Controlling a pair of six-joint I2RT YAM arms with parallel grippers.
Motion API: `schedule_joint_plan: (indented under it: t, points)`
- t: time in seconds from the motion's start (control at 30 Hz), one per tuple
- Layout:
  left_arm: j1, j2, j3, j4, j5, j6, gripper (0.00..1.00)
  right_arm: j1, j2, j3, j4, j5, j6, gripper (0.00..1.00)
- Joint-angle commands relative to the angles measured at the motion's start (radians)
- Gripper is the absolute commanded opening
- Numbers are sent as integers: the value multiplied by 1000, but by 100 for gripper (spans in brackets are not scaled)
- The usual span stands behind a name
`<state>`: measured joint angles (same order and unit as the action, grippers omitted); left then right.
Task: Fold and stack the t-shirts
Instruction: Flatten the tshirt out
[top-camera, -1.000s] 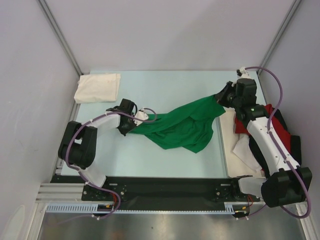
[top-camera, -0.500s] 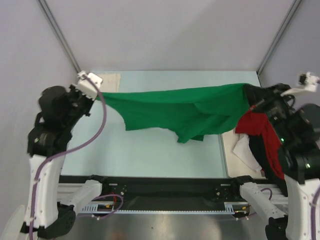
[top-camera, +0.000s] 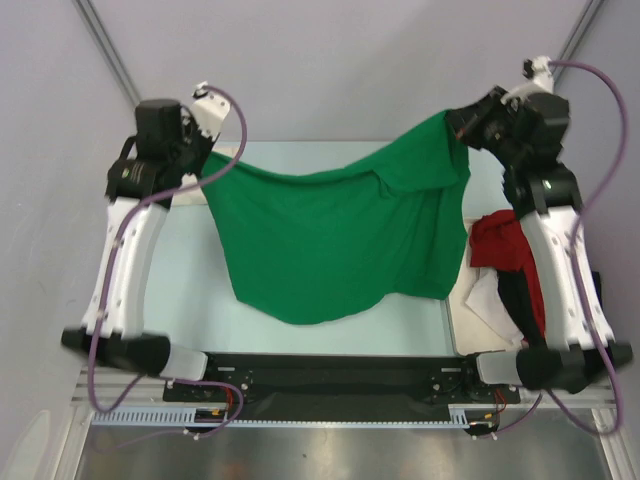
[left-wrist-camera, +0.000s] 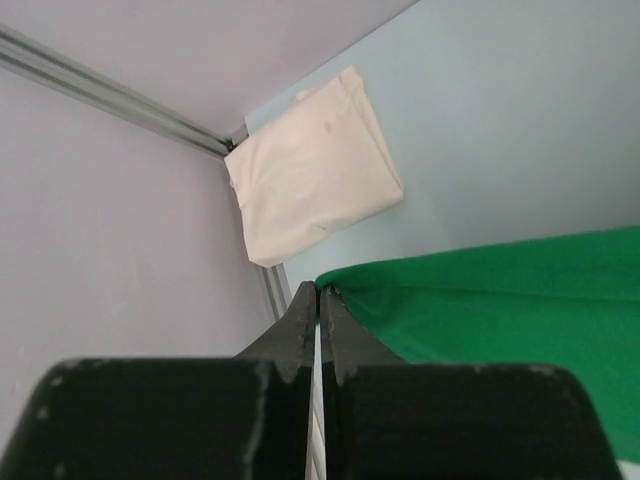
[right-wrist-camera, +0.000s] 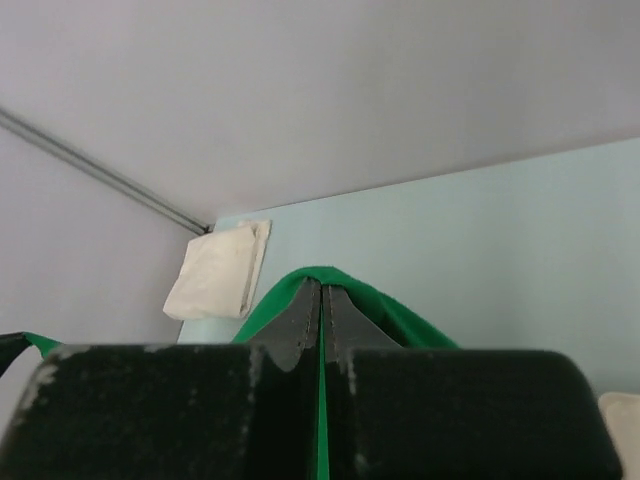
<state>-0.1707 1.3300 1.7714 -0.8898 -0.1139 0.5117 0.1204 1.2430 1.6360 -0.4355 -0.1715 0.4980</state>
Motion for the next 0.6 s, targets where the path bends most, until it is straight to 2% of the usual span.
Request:
schedule_joint_plan:
  t: [0.0, 0.1, 0.17, 0.2, 0.3, 0.33, 0.47, 0.5, 0.57]
  points:
    - [43, 171, 246, 52, -49, -53, 0, -53, 163, 180, 150, -29, 86, 0]
    - [71, 329, 412, 35, -73, -84, 0, -79, 336, 373, 162, -54, 140, 0]
    - [83, 407, 549, 40, -96, -88, 0, -93, 461, 508, 103, -78, 155, 0]
    - [86, 425, 615, 57, -124, -85, 0, -94, 498, 647, 75, -95, 157, 0]
    - [94, 442, 652, 119, -156, -72, 0, -94, 617, 899, -11, -123, 159, 0]
    - [94, 439, 649, 132, -162, -70, 1, -99, 634, 927, -19, -125, 160, 0]
    - [96, 388, 582, 181, -116, -65, 0, -113, 566, 853, 33, -129, 154, 0]
    - [94, 362, 491, 198, -103, -59, 0, -113, 540, 813, 43, -129, 145, 0]
    - [94, 273, 369, 260, -46, -20, 0, -113, 474, 627, 73, -138, 128, 0]
